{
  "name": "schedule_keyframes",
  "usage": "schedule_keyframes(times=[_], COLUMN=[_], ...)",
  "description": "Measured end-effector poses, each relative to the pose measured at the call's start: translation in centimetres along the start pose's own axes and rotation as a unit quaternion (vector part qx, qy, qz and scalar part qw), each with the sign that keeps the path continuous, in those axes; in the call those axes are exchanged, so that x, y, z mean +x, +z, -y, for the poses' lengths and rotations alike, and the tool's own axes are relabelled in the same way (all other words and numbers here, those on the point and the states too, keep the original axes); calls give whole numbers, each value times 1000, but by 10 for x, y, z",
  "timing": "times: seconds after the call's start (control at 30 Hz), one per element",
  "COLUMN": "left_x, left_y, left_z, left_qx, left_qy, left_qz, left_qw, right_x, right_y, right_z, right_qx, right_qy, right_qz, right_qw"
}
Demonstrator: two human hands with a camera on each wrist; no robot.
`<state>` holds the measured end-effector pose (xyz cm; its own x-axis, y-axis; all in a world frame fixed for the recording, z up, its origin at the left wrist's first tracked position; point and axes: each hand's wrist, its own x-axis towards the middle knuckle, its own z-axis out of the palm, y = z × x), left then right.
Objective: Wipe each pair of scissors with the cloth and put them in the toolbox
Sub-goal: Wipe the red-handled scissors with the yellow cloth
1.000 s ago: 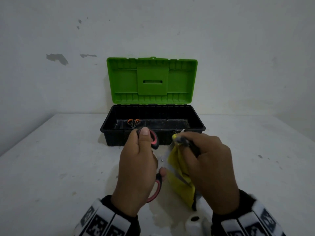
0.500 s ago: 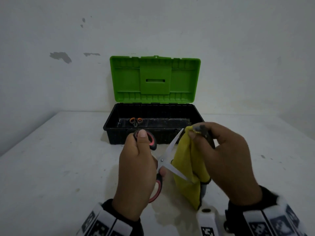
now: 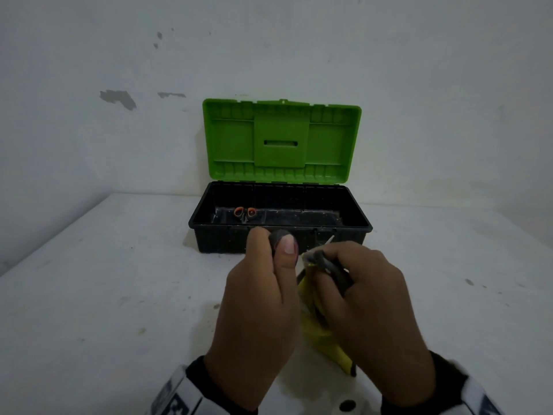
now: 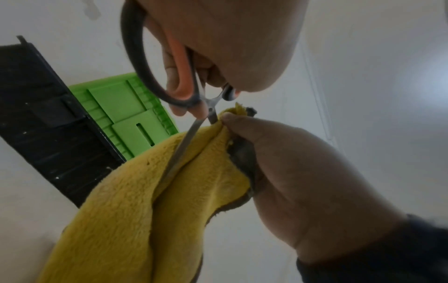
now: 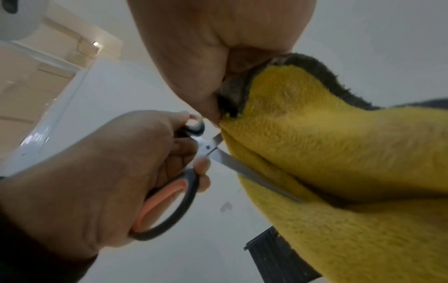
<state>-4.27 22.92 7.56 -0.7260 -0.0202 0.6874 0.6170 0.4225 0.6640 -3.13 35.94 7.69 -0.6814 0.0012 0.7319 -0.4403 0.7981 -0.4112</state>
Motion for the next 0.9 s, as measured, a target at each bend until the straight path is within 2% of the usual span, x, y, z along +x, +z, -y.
schedule_keyframes(times=[0.07,0.13,0.23,0.37,0.57,0.67,0.73,0.8,0.9], left_x=[-1,-2,-1,-2,-2,3,9,14,16], left_y=[-2,-1,1,-2,-3,-8,-12,-14,-10], left_z=[1,0,0,6,6,5,5,7,12], left_qx=[22,35,44,58,55,-8,-73,-144,-227], left_qy=[24,43,62,56,37,-38,-122,-223,-344], left_qz=[1,11,13,10,23,13,18,23,38], left_qw=[999,998,997,997,997,999,990,964,910], right_x=[0,5,8,-1,20,23,20,14,2], right_y=[-1,-3,-1,4,-3,-11,-18,-23,-26], right_z=[-1,-6,-7,1,-34,-48,-47,-38,-22], right_qx=[0,6,8,26,-1,51,109,147,122], right_qy=[-4,3,47,64,122,170,188,167,82], right_qz=[6,-19,-39,10,-27,-39,-57,-55,9], right_qw=[1000,1000,998,998,992,983,974,973,989])
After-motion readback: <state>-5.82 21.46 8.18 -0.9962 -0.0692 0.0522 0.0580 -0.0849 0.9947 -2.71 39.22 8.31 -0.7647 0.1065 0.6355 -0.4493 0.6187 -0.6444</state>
